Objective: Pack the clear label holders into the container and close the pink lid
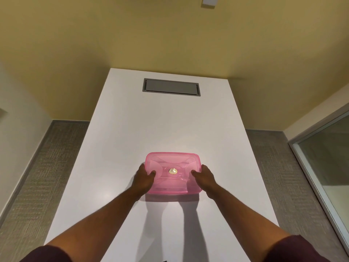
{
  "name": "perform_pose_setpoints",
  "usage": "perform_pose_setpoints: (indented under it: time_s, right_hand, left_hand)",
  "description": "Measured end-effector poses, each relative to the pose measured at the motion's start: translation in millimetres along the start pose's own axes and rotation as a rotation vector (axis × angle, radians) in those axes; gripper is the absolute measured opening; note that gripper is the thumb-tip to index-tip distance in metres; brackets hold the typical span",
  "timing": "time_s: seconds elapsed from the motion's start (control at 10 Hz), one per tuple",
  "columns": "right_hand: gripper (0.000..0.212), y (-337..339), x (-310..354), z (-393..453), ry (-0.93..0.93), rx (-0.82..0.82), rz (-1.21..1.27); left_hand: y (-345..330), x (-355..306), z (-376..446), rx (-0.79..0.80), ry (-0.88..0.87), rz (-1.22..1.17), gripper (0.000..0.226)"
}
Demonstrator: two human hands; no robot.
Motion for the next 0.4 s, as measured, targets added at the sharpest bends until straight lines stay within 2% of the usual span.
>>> perform_pose_setpoints:
  time_s: [0.1, 0.2, 0.4]
  right_hand:
    - [0.048, 2, 0, -7, 0.037, 0.027, -0.098]
    - [0.057, 5, 1, -10, 0.106, 0.026, -0.216]
    - [0.085, 16, 11, -32, 0.326, 0.014, -0.543]
  left_hand:
    - [0, 0, -7, -0.001, -0.044, 0.196, 0.075]
    - [5, 4, -12, 0.041, -0.105, 0.354, 0.081]
    - [22, -7, -34, 0.006, -0.284, 0.729, 0.077]
Point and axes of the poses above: each hand's wrist, its own z-axis towards the middle knuckle, its own y-axis out of the back of the hand, x = y × z, the point moved 1 cm from there along z, towards the middle knuckle, and after that the axes turned 2 degrees about x, right-handed, at the moved point
